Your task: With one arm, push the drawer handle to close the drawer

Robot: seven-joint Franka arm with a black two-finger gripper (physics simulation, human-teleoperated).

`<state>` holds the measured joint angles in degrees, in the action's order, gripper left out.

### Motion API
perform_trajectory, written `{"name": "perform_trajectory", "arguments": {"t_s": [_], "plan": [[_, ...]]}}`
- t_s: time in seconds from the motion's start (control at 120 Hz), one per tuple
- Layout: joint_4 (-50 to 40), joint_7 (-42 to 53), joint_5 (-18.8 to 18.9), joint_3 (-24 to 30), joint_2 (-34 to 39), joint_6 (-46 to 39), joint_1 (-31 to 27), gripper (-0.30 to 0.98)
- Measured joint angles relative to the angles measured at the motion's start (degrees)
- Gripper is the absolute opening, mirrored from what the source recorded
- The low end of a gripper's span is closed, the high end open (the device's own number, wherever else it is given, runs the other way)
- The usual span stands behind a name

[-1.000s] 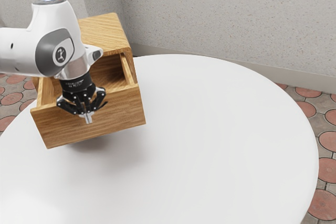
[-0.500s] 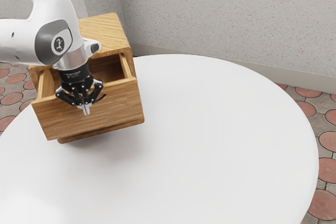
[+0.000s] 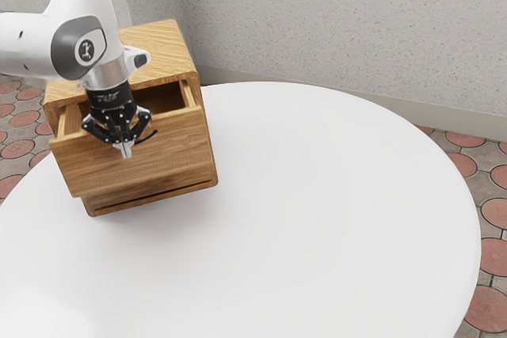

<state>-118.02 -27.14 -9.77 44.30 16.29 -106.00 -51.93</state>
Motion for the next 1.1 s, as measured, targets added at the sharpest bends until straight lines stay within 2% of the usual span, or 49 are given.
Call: {"name": "perform_trajectory", "arguments": {"t_s": [1.1], "plan": [[10.16, 0.45, 10.26, -0.61, -15.04, 0.08, 0.30, -0.10]]}}
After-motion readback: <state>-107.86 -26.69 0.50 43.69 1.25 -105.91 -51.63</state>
